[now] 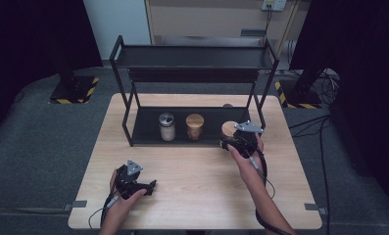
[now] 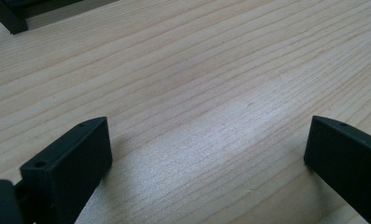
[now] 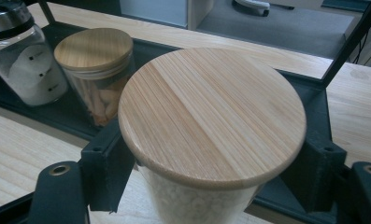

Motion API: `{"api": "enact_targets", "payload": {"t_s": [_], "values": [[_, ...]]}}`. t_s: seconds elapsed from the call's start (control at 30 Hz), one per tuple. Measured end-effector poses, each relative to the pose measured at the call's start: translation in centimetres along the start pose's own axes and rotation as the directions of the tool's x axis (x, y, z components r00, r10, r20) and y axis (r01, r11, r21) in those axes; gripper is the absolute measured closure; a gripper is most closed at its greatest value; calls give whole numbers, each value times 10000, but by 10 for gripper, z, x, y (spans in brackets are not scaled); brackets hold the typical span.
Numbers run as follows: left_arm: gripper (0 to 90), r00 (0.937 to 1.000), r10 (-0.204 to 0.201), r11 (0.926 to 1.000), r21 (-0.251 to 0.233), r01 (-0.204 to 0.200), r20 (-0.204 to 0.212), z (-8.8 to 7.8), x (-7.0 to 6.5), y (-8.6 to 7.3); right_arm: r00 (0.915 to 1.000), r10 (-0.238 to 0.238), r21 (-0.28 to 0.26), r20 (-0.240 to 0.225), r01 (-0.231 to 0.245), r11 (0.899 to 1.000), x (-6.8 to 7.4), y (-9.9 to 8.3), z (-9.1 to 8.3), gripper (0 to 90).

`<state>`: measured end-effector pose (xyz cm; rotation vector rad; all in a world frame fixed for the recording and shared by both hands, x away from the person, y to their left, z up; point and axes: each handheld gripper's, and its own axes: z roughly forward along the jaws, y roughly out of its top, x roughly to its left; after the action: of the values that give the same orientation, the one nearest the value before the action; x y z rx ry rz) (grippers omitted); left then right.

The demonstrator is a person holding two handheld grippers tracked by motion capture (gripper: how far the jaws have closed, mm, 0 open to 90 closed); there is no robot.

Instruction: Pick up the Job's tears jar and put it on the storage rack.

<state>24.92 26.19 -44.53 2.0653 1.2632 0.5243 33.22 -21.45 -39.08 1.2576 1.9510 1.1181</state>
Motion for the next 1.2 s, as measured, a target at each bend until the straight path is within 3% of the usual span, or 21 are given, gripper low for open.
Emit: {"api": "enact_targets", "payload": {"t_s": [1.2], "values": [[0,10000,-2,10000,-3,2,-1,0,0,0,9994,276,128,228,-279,9995,-2,17,38,260]]}}
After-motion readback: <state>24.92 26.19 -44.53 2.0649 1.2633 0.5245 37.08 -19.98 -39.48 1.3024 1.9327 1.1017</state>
